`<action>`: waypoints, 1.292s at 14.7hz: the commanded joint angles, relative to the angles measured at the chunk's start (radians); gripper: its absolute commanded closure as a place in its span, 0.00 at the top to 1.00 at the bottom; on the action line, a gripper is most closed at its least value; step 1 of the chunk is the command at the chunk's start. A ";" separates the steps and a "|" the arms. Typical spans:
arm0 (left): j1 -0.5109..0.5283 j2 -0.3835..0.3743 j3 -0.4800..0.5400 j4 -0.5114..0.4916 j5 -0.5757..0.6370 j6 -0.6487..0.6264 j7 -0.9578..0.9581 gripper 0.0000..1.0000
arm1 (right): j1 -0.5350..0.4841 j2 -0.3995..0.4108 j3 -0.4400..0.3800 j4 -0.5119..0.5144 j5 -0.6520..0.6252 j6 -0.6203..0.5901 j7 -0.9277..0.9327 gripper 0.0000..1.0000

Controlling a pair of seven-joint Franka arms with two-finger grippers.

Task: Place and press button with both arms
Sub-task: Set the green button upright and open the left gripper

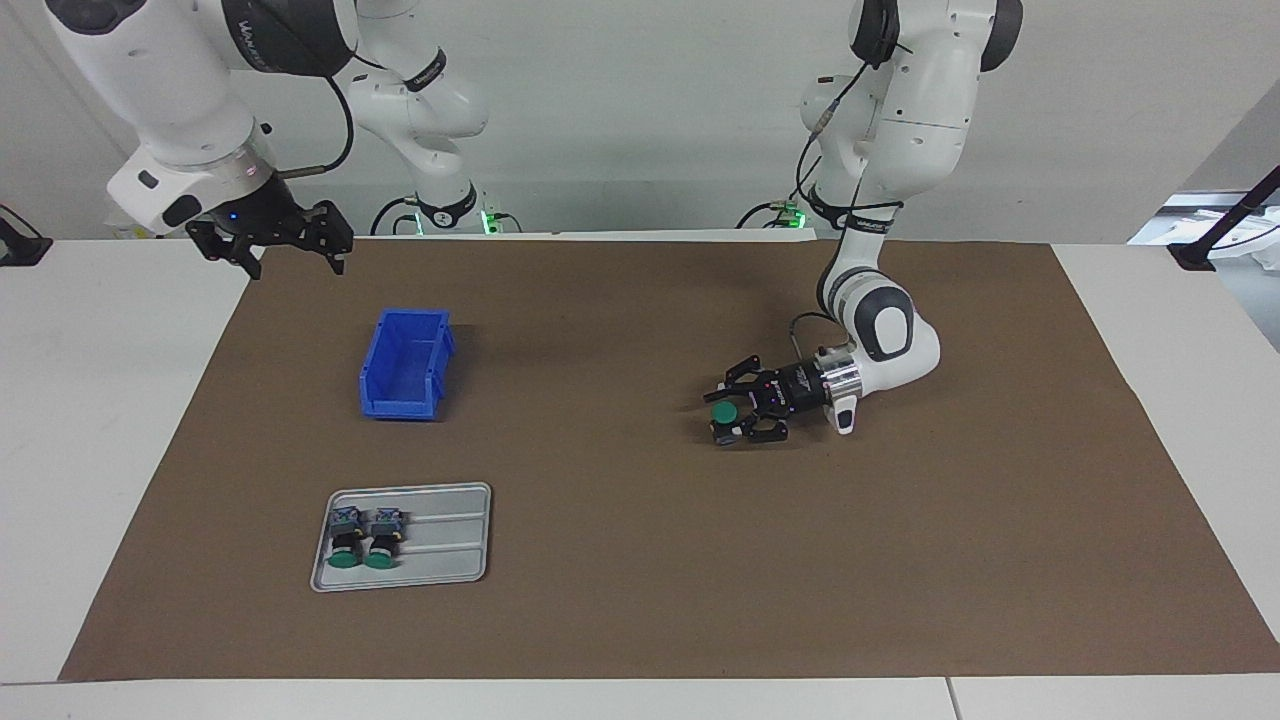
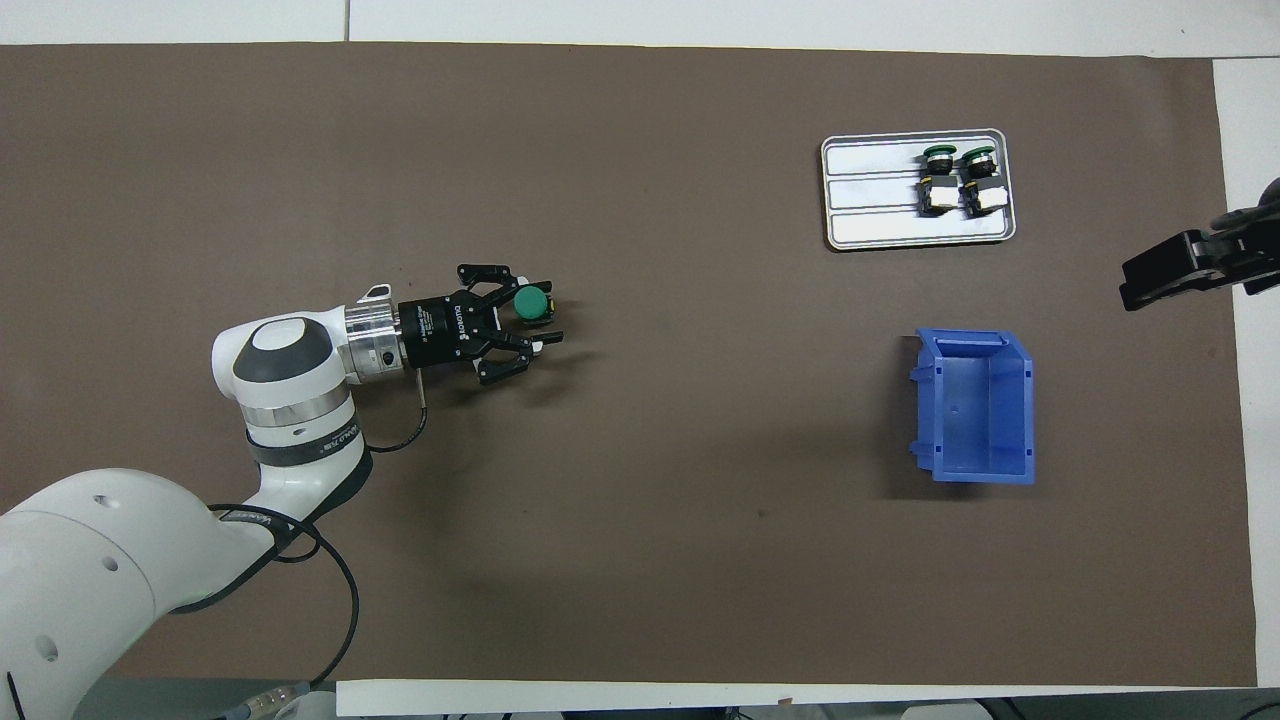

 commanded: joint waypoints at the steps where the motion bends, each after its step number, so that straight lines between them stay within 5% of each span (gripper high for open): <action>1: -0.017 -0.030 0.003 -0.014 -0.014 0.058 -0.039 0.82 | -0.008 -0.023 0.006 -0.026 -0.002 -0.004 -0.011 0.99; 3: -0.028 -0.037 0.005 -0.015 -0.013 0.072 -0.059 1.00 | -0.008 -0.023 0.006 -0.026 0.000 -0.004 -0.011 0.99; 9: -0.014 -0.092 0.009 -0.018 0.067 0.077 -0.073 1.00 | -0.008 -0.023 0.006 -0.026 -0.002 -0.004 -0.011 0.99; 19: 0.029 -0.192 0.026 0.069 0.542 0.149 -0.159 1.00 | -0.008 -0.023 0.006 -0.026 -0.002 -0.004 -0.011 0.99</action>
